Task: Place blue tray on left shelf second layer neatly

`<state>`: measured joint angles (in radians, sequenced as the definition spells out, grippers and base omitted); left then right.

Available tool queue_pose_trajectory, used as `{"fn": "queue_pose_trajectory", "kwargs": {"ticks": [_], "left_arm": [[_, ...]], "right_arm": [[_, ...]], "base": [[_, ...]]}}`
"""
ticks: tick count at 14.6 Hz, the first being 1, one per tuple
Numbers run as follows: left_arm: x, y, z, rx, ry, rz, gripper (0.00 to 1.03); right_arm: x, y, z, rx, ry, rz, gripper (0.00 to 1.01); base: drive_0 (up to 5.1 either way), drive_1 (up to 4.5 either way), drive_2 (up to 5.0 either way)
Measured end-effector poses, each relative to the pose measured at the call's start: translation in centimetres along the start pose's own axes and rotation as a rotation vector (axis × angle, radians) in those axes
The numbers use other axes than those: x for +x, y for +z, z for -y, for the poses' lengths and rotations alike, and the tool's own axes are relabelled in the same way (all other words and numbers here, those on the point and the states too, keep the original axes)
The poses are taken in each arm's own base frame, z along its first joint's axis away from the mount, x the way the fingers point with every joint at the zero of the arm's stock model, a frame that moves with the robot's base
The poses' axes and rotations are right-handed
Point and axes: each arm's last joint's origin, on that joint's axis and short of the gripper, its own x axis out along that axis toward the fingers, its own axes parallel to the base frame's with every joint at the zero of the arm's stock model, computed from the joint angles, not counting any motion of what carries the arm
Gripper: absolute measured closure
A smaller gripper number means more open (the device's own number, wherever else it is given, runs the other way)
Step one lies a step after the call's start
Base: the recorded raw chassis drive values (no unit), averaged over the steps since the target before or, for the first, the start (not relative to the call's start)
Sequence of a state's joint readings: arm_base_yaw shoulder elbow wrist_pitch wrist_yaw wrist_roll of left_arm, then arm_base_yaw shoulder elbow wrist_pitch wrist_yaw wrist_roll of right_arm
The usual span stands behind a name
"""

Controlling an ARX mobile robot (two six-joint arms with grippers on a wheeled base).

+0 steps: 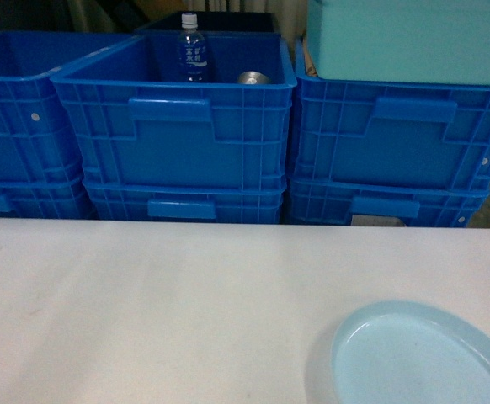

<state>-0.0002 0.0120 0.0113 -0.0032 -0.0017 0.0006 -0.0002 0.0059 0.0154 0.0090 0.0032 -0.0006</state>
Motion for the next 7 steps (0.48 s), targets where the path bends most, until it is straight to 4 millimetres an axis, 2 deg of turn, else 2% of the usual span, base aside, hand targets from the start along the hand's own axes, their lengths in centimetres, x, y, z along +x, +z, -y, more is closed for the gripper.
{"fn": "queue_pose_trajectory", "kwargs": {"ticks": [7], "left_arm": [[0.00,0.01,0.00,0.000,0.000,0.000,0.05]], "right_arm": [[0.00,0.00,0.00,0.000,0.000,0.000,0.03]], "base": [[0.0,0.00,0.0]]}}
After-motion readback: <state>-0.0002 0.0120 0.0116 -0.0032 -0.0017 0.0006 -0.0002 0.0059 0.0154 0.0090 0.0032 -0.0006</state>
